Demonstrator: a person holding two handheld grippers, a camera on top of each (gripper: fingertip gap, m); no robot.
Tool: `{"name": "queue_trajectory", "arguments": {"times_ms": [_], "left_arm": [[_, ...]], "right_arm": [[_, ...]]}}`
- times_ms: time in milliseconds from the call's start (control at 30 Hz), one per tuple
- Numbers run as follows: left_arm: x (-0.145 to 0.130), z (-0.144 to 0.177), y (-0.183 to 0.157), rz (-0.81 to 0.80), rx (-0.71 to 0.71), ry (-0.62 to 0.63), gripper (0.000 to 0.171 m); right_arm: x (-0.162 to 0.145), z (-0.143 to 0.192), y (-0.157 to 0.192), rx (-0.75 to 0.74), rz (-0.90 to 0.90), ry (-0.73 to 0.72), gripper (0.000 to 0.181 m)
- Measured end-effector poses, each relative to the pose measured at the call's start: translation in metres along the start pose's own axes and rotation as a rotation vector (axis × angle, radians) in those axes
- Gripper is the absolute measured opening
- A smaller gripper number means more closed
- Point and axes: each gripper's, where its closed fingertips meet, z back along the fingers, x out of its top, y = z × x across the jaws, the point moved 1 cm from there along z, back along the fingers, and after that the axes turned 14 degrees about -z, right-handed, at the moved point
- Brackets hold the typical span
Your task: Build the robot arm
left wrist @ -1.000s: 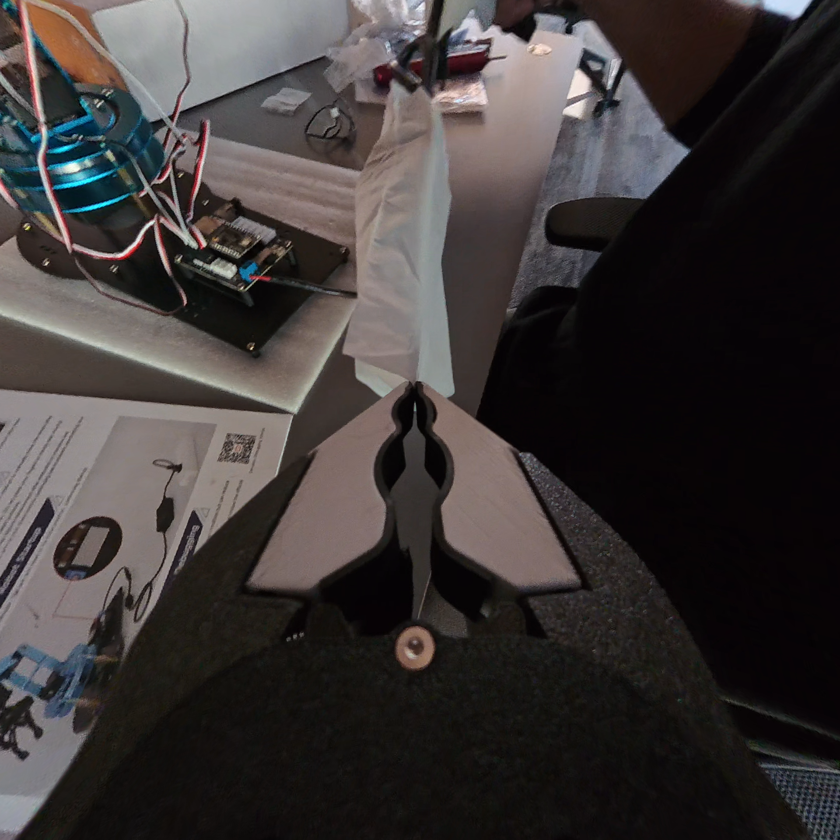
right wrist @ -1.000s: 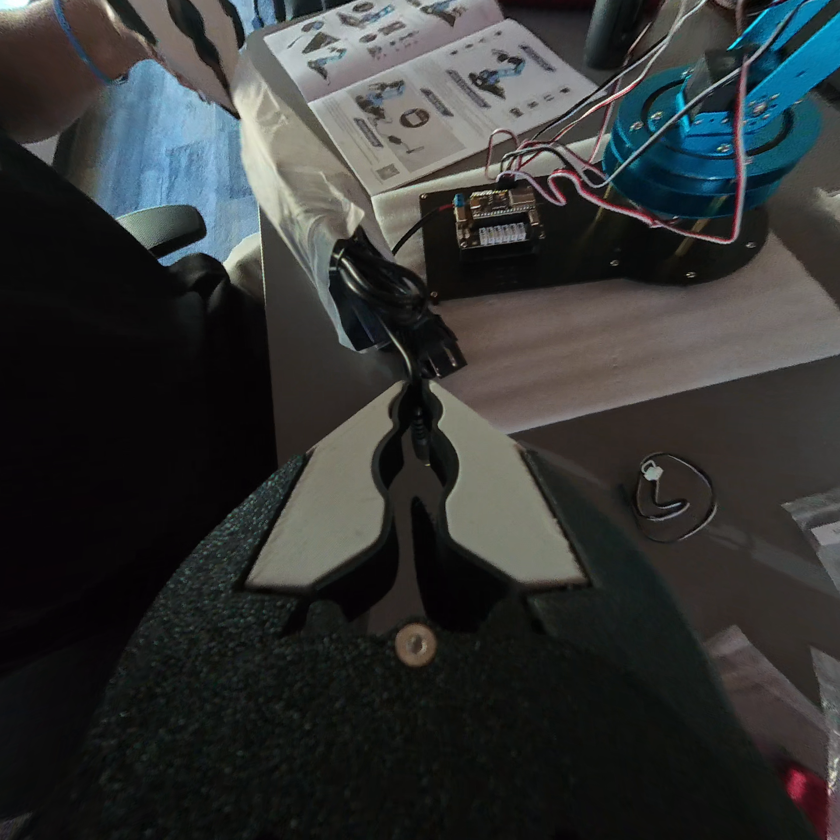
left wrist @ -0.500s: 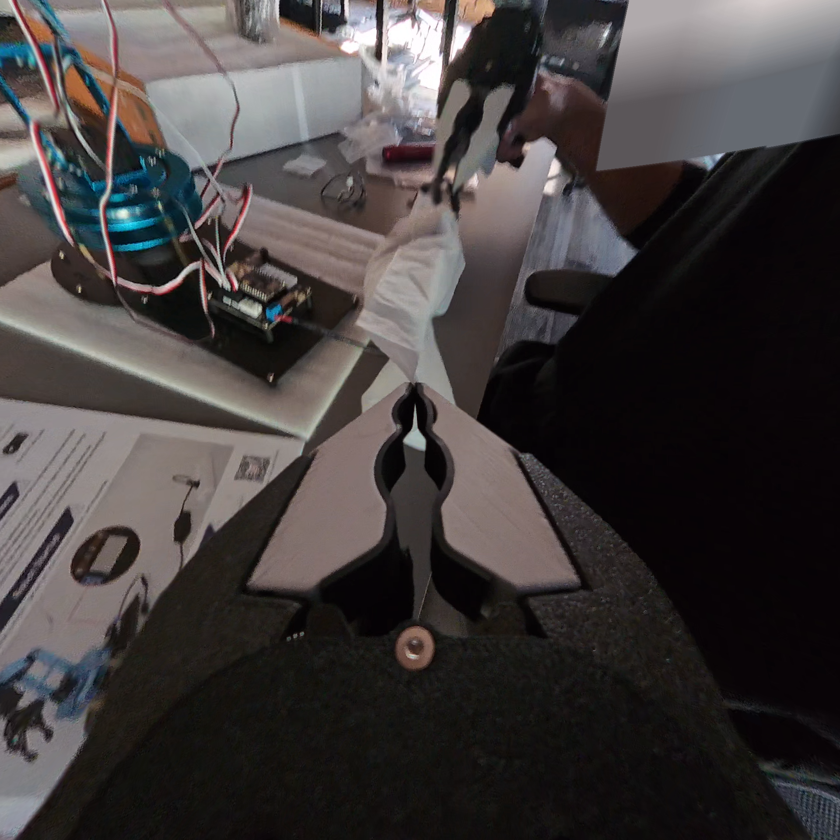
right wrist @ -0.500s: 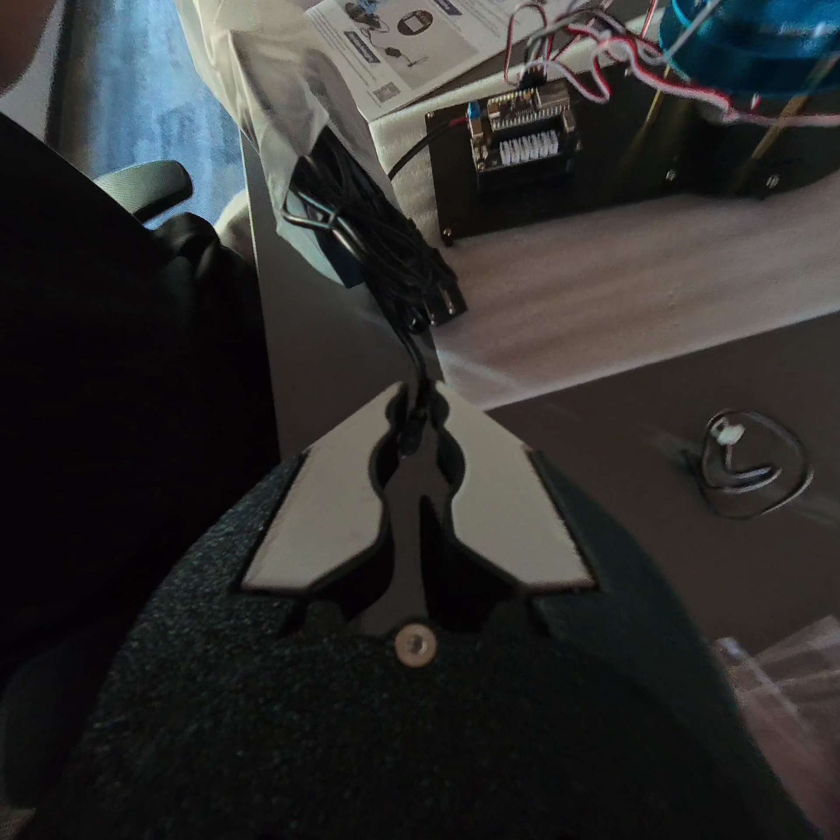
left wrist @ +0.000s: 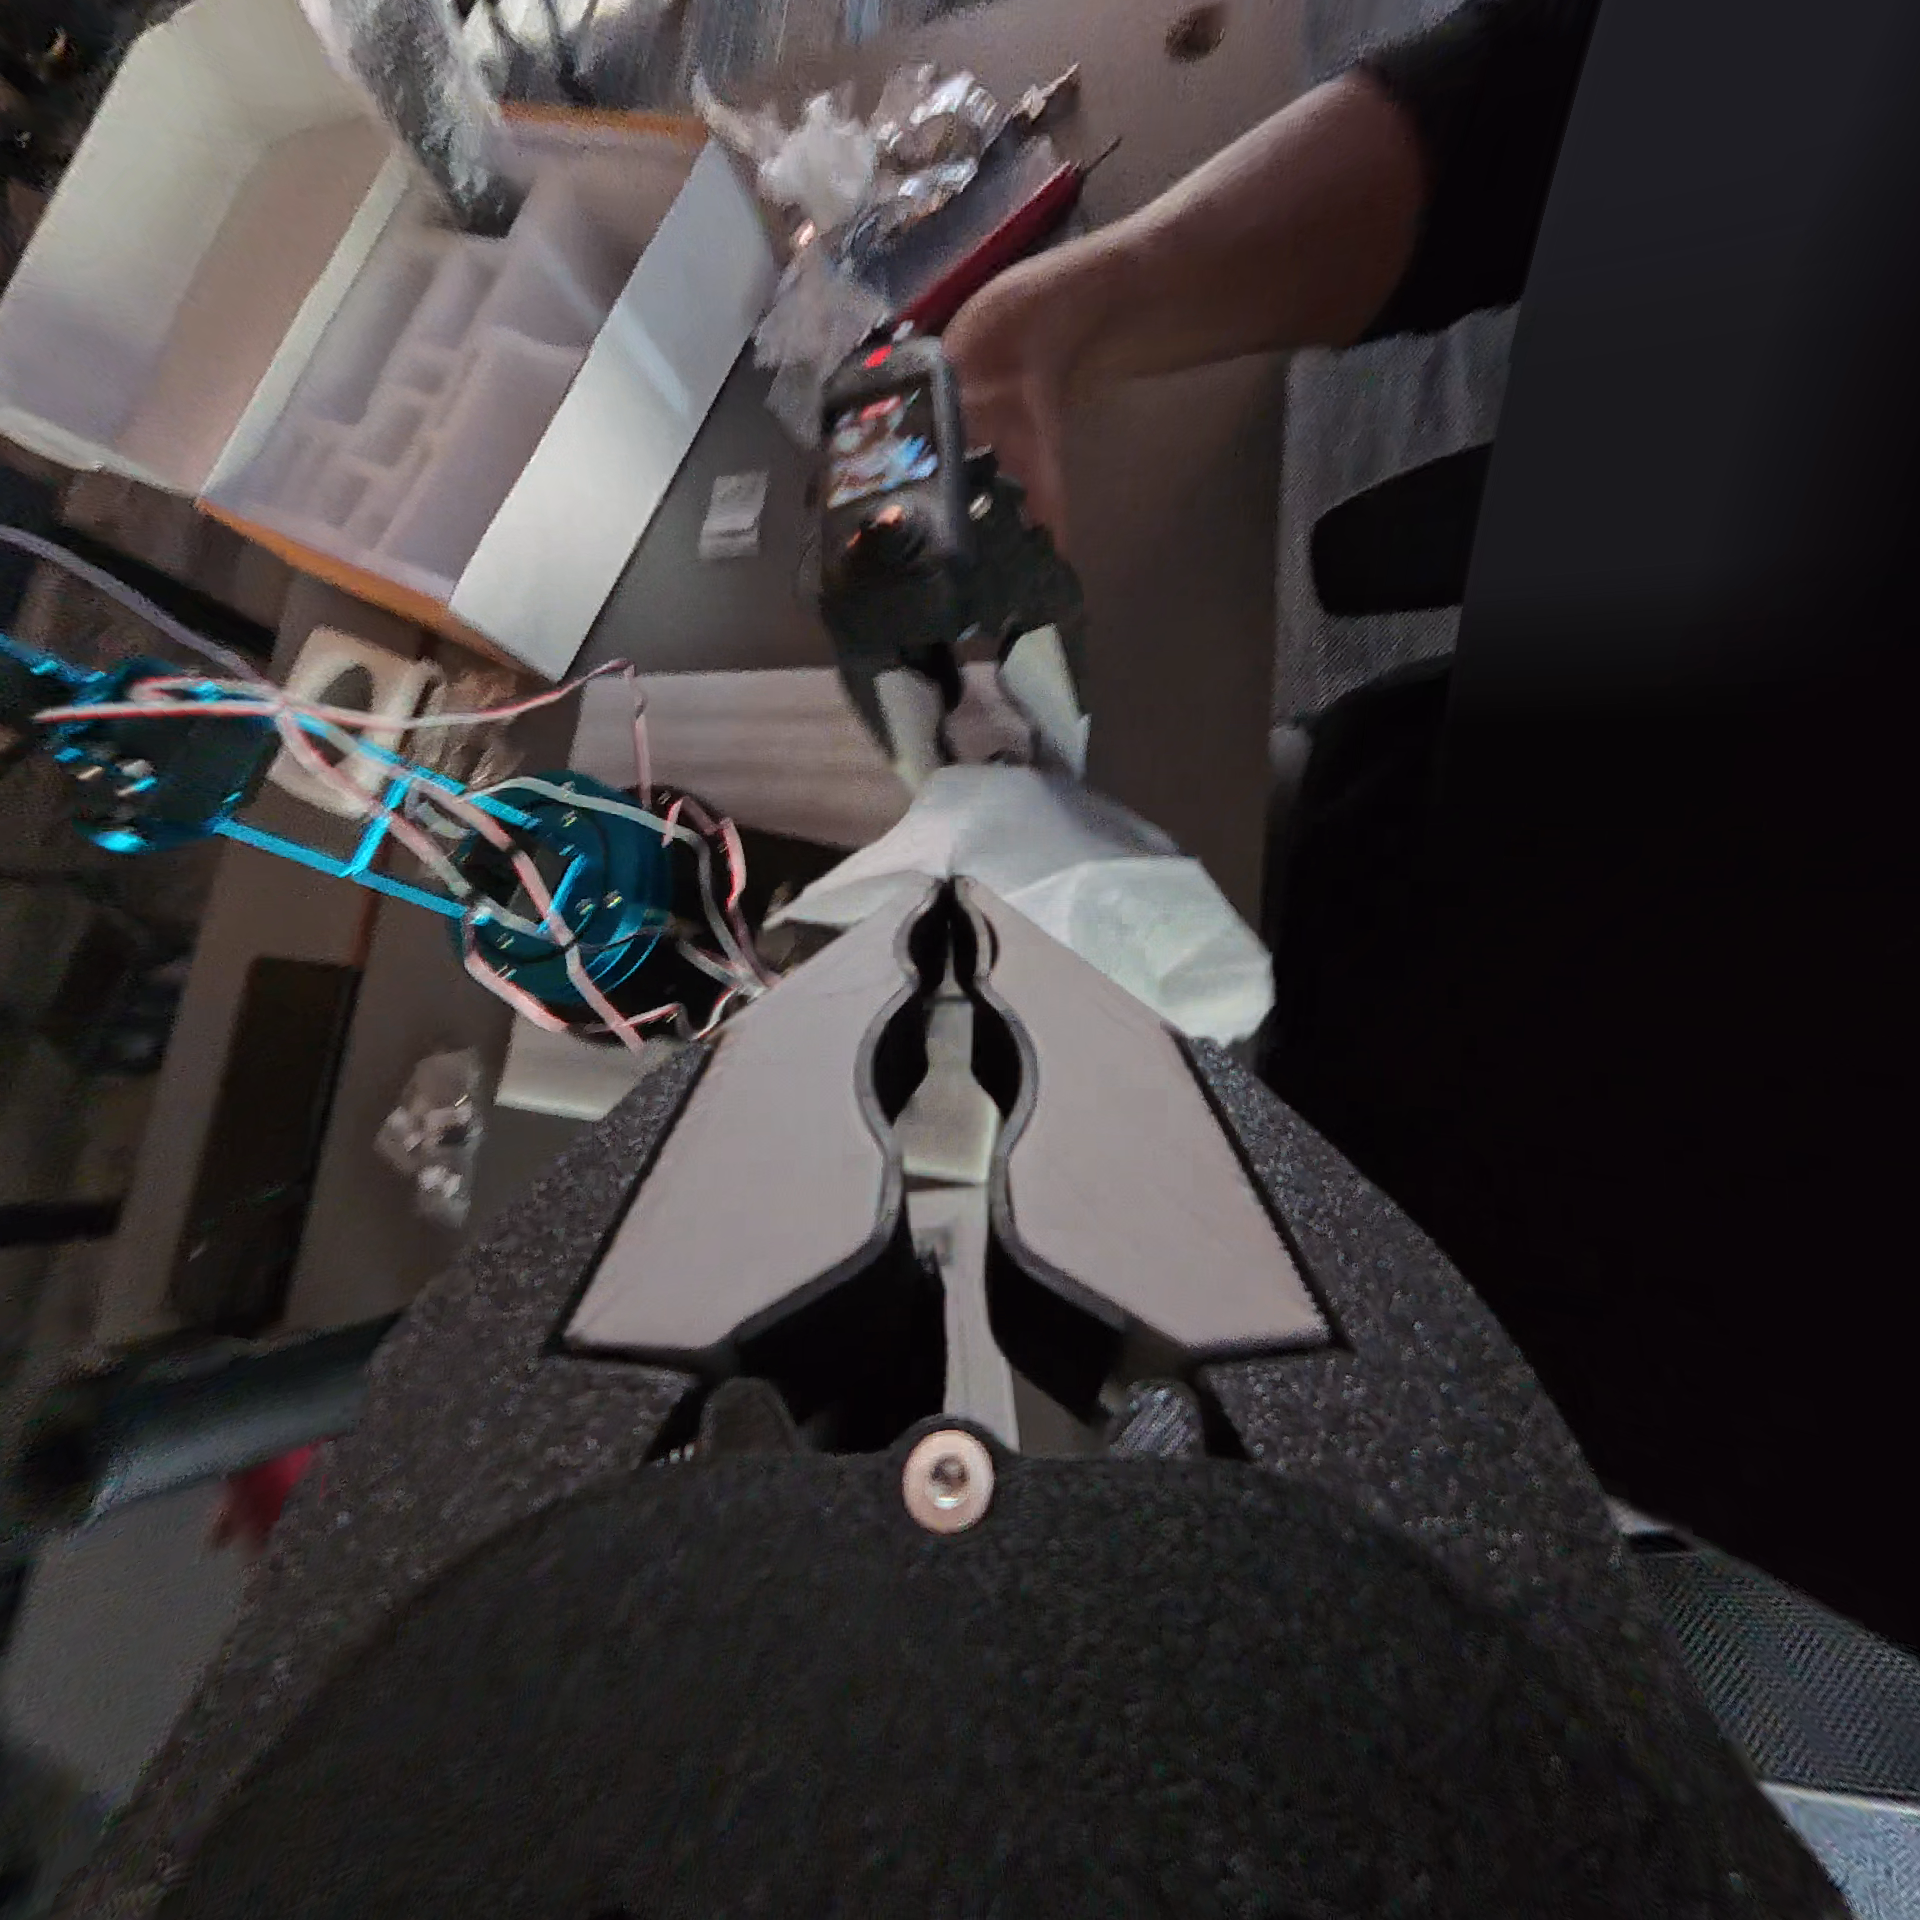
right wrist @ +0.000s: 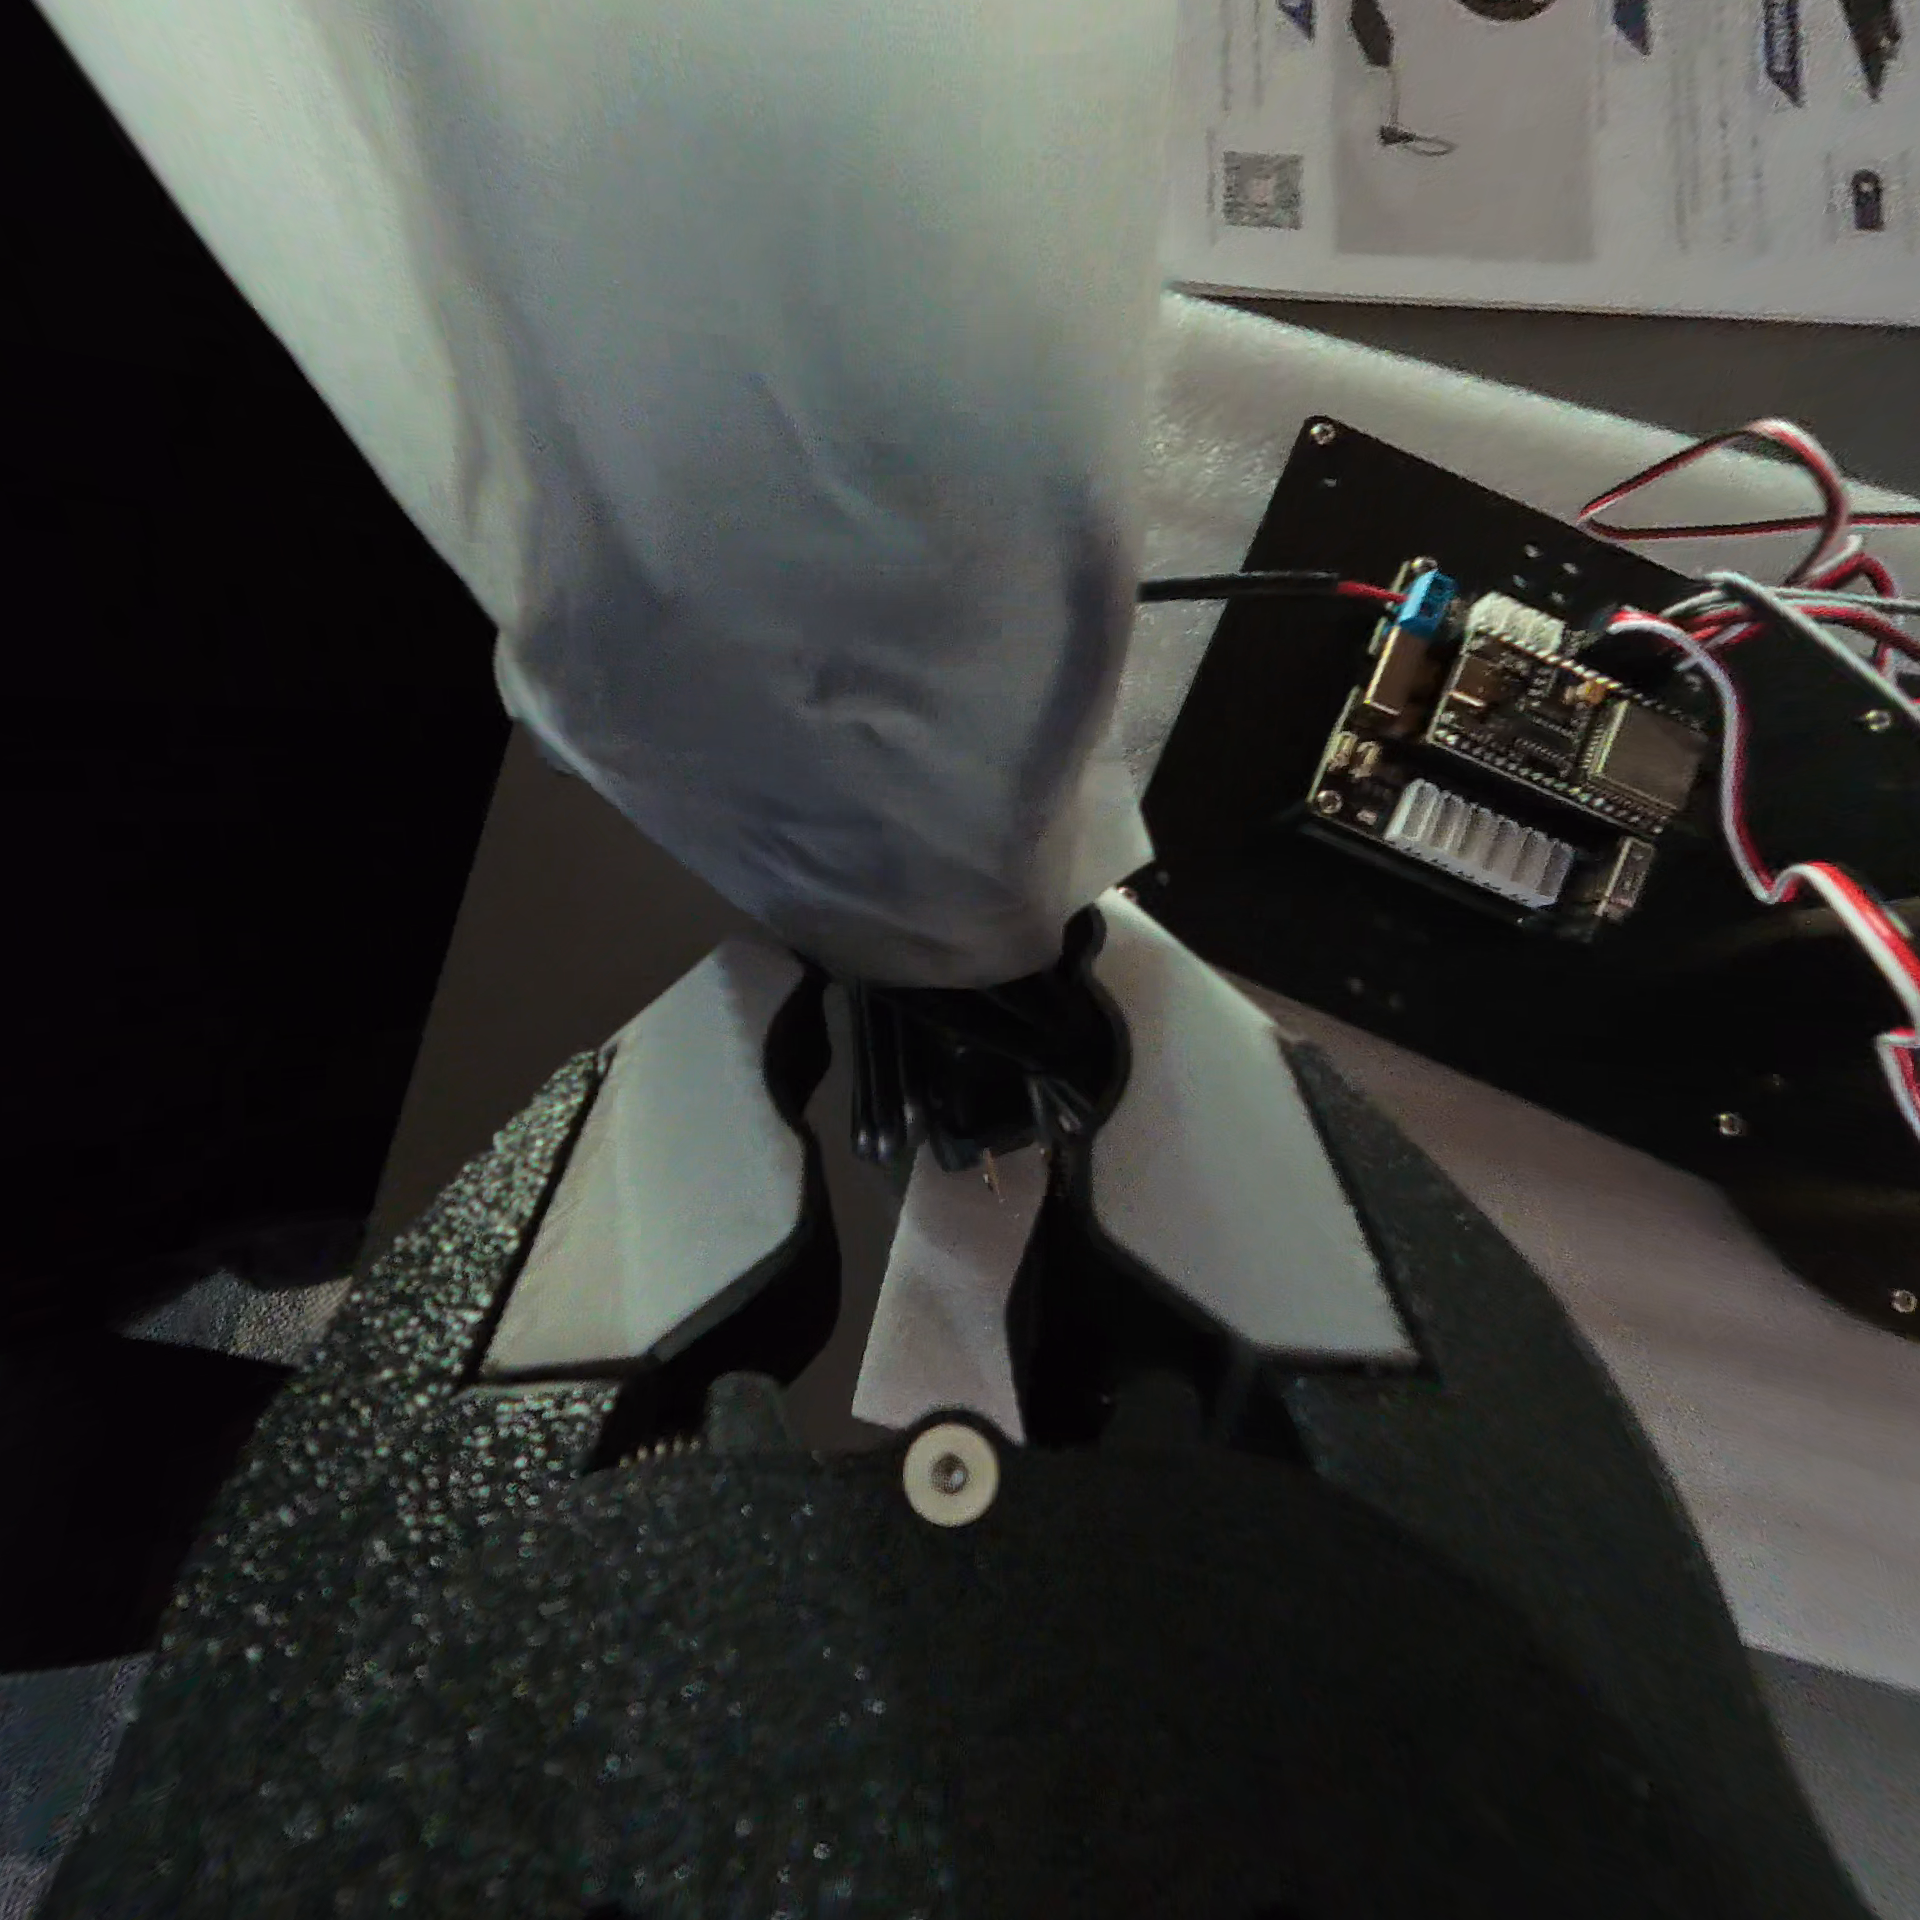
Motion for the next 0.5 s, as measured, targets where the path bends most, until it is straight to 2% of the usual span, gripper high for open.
{"name": "queue_trajectory", "arguments": {"times_ms": [67,167,333,433,500], "left_arm": [[-0.017,0.006,0.010,0.036,0.045,0.061,0.000],[-0.051,0.012,0.008,0.150,0.071,0.084,0.000],[-0.075,0.011,-0.012,0.304,0.109,-0.066,0.000],[-0.093,0.004,-0.035,0.371,0.117,-0.123,0.000],[-0.106,0.001,-0.046,0.407,0.117,-0.130,0.000]], "right_arm": [[-0.002,0.010,0.001,-0.012,-0.020,-0.011,0.039],[-0.012,0.035,0.006,-0.010,-0.070,-0.079,0.036],[-0.030,0.067,0.028,-0.021,-0.087,-0.035,0.035],[-0.032,0.073,0.036,0.011,-0.101,-0.062,0.035],[-0.027,0.069,0.032,-0.026,-0.097,-0.084,0.036]]}}
